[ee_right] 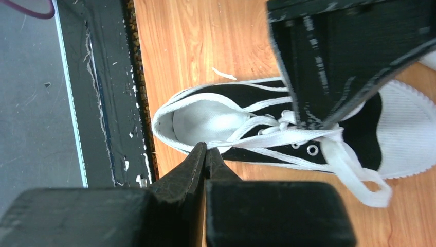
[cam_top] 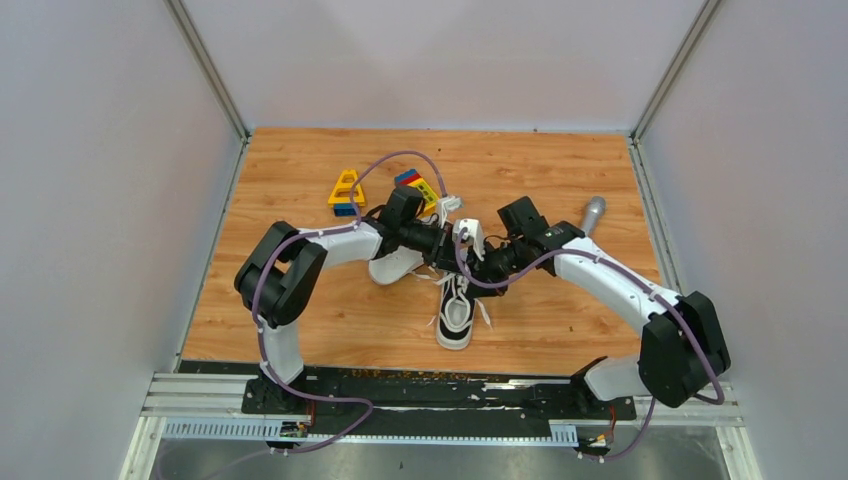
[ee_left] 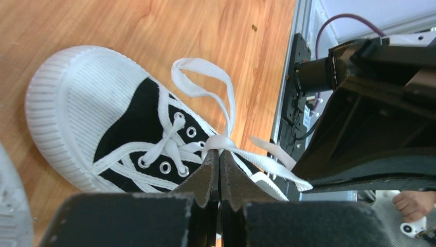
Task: Tie the shoes
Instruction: Cross the shoelace with the shoelace.
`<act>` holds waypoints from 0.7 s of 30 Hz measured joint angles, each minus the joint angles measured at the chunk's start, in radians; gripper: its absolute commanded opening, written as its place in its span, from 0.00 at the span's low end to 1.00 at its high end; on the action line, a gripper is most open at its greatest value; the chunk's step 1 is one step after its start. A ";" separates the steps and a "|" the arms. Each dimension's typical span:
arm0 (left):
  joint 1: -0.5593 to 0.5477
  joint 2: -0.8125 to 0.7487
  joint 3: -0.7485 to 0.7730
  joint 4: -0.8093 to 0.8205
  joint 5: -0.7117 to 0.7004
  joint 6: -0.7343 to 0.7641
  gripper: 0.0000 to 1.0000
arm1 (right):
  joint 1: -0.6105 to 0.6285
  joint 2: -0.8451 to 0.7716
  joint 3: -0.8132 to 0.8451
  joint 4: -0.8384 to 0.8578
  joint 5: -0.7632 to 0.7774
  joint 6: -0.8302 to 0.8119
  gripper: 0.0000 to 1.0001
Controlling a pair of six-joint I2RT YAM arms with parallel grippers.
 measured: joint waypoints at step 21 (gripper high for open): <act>0.037 0.019 -0.029 0.068 0.159 0.014 0.00 | 0.024 0.151 -0.003 0.002 0.085 -0.046 0.00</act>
